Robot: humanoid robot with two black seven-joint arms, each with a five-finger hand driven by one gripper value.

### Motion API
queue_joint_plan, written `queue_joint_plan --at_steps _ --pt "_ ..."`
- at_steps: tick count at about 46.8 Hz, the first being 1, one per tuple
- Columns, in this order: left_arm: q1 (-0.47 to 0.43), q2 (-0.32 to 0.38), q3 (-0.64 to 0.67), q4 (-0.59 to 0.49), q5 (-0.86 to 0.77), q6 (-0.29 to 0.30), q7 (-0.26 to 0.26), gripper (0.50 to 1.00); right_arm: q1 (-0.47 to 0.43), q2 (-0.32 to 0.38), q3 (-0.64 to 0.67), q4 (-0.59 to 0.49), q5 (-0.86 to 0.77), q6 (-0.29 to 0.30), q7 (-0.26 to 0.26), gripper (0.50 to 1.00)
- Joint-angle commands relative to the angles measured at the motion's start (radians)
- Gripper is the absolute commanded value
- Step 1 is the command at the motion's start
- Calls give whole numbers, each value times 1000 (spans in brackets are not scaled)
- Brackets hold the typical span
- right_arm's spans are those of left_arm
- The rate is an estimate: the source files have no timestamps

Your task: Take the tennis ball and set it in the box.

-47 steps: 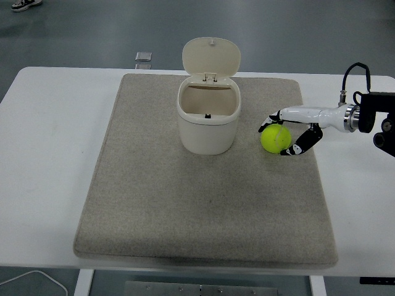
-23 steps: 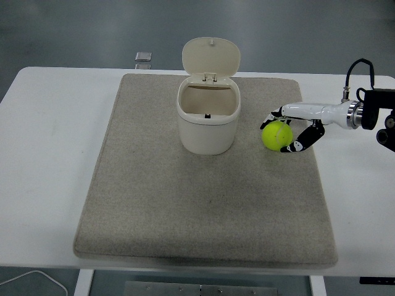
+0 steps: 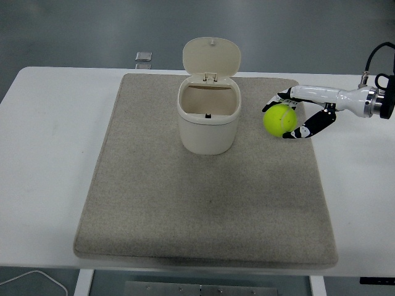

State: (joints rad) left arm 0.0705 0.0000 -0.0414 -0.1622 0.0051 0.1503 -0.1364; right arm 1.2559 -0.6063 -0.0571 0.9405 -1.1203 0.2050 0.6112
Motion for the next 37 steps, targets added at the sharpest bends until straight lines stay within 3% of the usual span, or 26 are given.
queue_joint_plan --at_steps 1,14,25,37 --pt "0 0 0 0 -1 0 0 996 13 -4 25 3 19 22 0 500" --pt "0 0 0 0 -1 0 1 996 23 -13 163 49 51 140 0 500" --pt "0 0 0 0 -1 0 0 996 62 3 168 121 54 143 0 500" --pt "0 0 0 0 0 0 0 996 66 88 169 119 54 114 0 500"
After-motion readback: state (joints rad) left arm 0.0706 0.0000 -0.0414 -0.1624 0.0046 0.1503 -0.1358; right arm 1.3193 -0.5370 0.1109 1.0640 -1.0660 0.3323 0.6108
